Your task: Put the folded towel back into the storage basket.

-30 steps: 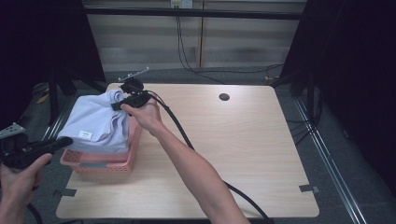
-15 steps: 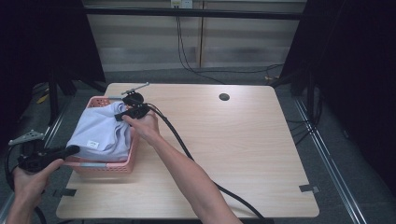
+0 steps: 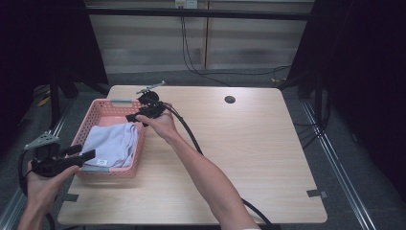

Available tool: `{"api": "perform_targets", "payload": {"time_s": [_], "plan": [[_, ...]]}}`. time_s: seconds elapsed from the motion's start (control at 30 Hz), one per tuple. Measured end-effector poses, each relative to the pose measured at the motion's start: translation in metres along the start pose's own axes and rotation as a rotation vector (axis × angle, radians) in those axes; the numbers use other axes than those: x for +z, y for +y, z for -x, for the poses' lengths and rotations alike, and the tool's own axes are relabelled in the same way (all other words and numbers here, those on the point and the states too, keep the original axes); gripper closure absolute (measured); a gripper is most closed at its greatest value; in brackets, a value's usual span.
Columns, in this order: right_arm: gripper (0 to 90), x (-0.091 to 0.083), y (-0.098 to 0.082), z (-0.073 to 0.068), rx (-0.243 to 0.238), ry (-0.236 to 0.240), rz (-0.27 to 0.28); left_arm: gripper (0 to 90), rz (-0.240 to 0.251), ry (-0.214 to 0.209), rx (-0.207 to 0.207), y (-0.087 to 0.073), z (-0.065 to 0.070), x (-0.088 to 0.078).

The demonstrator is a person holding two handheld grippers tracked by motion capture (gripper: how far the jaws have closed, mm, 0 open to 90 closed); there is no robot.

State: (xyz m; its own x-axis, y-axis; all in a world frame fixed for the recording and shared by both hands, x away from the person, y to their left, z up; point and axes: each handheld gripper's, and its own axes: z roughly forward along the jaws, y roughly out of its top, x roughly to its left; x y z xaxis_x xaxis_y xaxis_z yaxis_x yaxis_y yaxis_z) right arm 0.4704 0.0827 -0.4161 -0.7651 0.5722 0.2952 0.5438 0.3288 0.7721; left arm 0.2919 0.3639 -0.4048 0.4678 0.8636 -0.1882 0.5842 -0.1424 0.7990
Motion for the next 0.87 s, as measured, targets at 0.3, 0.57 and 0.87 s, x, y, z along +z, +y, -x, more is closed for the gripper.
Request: {"api": "perform_targets", "payload": {"time_s": [0.3, 0.57, 0.87], "plan": [[33.8, -0.054, -0.027, -0.006, -0.085, 0.046, 0.027, 37.0, 0.003, -0.088, 0.033, 0.002, 0.049, 0.027], [35.1, -0.125, -0.065, 0.001, -0.094, 0.0, 0.081, 36.3, 0.041, -0.132, 0.061, -0.004, 0.103, 0.047], [33.0, -0.19, -0.128, 0.005, -0.076, -0.031, 0.113, 33.4, -0.008, -0.169, 0.125, -0.023, 0.143, 0.075]]}}
